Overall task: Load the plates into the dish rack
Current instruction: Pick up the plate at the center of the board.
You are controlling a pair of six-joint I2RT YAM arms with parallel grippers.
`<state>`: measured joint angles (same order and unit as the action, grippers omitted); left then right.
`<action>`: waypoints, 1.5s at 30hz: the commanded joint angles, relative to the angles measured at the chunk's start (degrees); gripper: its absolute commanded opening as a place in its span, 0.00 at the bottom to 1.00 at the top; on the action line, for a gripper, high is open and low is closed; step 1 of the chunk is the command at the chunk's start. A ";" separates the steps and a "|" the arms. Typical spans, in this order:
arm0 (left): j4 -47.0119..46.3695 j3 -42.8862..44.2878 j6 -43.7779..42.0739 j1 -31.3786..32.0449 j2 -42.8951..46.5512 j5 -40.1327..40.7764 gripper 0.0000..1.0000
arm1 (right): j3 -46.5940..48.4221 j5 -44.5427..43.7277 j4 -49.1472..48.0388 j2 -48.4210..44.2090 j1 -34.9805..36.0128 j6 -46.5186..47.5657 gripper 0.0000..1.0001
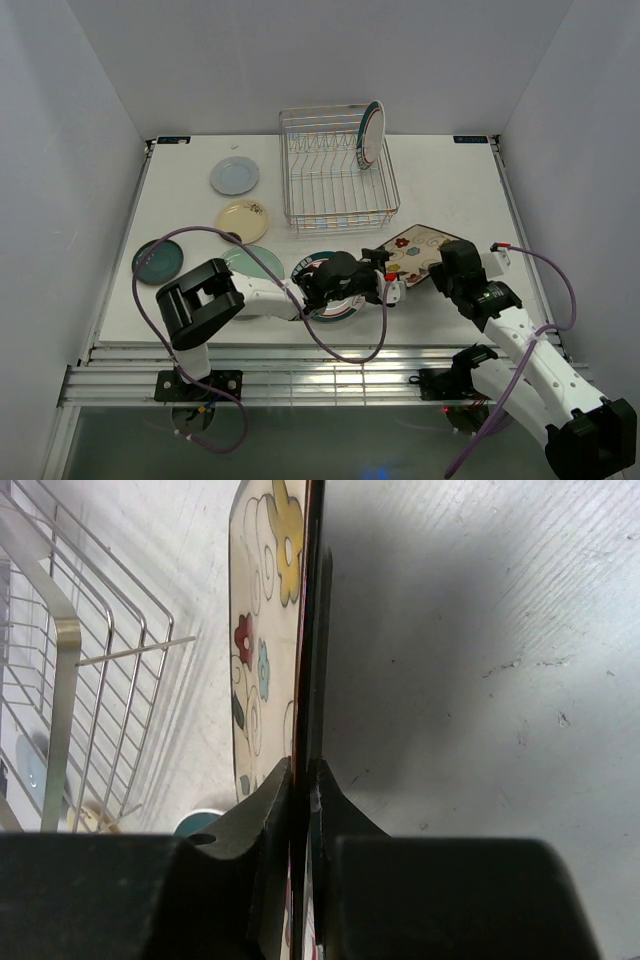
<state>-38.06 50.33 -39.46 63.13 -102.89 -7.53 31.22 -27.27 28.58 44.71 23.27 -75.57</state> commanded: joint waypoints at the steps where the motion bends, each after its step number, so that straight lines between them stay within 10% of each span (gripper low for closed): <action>1: 0.44 0.48 1.23 0.24 4.63 -0.91 0.82 | 2.88 -4.64 -4.59 -2.34 -0.15 0.16 0.08; 45: 9.85 -1.37 3.95 0.24 17.63 1.46 0.96 | 16.50 -18.43 1.39 -3.66 -0.15 9.47 0.08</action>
<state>-28.64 49.39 -35.57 63.18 -88.31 -8.03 41.47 -40.12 39.35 42.72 23.27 -66.52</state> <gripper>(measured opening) 0.962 0.132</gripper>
